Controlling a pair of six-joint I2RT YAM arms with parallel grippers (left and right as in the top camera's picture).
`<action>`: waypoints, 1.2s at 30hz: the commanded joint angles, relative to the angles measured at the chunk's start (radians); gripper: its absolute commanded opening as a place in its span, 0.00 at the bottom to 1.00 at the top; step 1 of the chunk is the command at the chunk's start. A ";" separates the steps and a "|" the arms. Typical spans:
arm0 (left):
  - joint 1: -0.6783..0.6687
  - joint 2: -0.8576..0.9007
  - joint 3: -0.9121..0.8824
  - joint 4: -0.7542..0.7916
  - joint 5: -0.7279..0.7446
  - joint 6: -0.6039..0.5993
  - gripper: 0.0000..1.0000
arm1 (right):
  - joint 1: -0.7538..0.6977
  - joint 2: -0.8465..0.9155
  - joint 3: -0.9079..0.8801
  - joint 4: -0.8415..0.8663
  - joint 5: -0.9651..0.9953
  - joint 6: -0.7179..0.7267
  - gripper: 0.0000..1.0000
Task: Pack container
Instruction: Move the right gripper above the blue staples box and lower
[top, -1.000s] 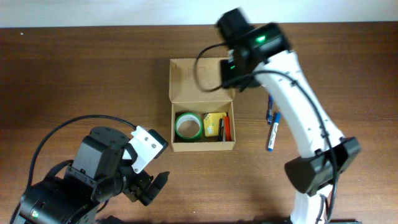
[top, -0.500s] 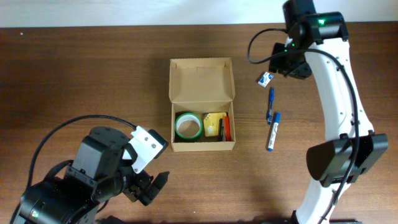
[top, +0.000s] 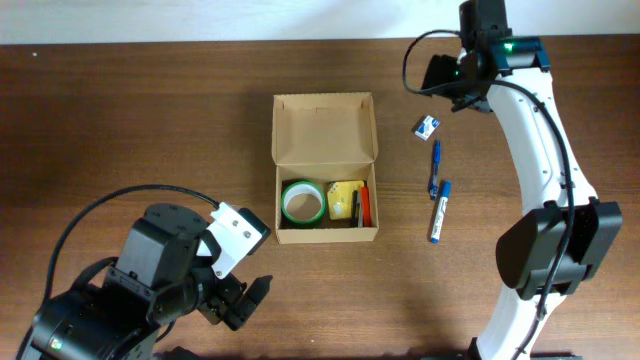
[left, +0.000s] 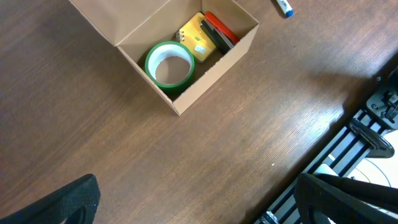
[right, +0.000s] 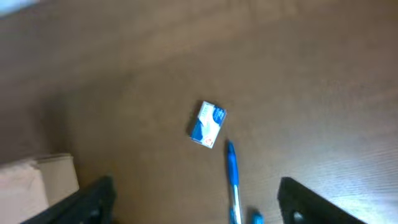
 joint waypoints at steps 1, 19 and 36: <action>0.003 -0.001 0.013 0.003 0.014 0.016 1.00 | -0.002 0.006 -0.008 0.038 0.005 -0.005 0.87; 0.003 -0.002 0.013 0.003 0.014 0.016 1.00 | -0.002 0.224 -0.008 0.102 0.005 0.275 0.87; 0.003 -0.001 0.013 0.003 0.014 0.016 1.00 | -0.001 0.365 -0.008 0.157 -0.066 0.396 0.87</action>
